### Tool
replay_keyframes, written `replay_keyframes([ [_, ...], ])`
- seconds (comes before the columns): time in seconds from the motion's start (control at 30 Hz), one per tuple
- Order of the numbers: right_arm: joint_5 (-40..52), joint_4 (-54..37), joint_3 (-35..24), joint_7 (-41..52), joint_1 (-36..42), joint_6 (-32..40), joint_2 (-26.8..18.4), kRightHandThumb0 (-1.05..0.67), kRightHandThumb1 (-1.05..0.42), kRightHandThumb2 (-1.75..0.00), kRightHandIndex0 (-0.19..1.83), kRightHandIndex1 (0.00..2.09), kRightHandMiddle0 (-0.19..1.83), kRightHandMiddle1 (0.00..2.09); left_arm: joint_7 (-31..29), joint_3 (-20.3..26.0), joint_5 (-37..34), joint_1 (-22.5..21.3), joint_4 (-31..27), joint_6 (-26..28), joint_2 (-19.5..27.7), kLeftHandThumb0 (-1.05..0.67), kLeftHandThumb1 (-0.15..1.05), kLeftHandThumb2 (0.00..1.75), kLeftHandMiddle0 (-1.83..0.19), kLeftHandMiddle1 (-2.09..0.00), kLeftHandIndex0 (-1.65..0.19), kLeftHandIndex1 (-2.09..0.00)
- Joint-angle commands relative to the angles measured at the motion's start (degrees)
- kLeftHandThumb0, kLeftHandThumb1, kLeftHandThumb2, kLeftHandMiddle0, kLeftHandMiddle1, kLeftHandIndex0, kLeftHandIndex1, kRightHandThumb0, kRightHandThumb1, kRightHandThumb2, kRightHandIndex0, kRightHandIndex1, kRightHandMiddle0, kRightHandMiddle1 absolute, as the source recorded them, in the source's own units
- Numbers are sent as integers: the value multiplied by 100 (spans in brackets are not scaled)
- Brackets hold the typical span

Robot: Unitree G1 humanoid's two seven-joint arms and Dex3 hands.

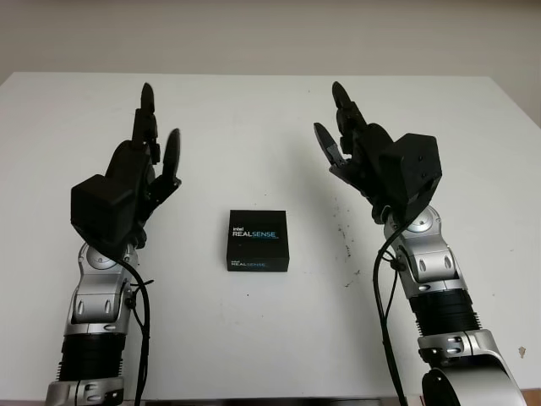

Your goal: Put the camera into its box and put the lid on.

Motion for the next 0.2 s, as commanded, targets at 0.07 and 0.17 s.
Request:
replay_keyframes([
  [0.07,63,-189,10,-21,212,2,110,-68,-105,-53,-19,1,-17,4,-196,202,-540,-96,235,-84,-43,-78,105,69,19,0,19,0],
  [0.17,53,-358,49,-3,343,117,134,-68,-105,-53,-19,2,-17,5,-253,214,-683,1,282,-197,-57,-79,105,67,19,0,19,0],
])
